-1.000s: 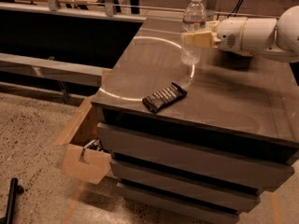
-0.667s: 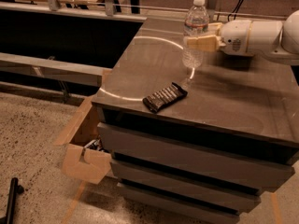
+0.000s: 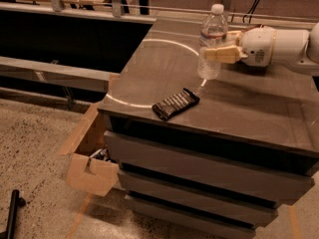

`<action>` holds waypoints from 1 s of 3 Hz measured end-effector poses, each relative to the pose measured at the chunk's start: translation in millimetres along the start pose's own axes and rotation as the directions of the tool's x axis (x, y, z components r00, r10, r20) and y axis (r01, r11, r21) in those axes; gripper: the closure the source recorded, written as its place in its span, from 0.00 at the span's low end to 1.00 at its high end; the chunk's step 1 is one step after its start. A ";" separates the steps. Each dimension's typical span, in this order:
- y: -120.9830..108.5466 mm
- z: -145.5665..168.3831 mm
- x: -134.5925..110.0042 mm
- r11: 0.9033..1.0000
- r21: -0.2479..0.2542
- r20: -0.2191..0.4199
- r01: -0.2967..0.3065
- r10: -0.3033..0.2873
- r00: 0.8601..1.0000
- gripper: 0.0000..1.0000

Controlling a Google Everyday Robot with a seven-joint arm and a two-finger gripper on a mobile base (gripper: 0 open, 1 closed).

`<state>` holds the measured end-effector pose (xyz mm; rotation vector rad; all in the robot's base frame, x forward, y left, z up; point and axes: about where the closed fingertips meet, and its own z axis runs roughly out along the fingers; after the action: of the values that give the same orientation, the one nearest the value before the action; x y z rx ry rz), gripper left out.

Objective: Move water bottle near rxbar chocolate

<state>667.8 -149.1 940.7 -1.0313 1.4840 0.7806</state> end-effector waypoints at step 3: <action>29.2 4.5 29.2 0.998 -0.064 -0.003 0.020 -0.020 1.000 1.00</action>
Offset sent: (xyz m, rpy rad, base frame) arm -0.0266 0.0055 -0.0385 -0.0365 -0.0115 0.0810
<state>642.7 -138.6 909.2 -1.0950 1.4576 0.8170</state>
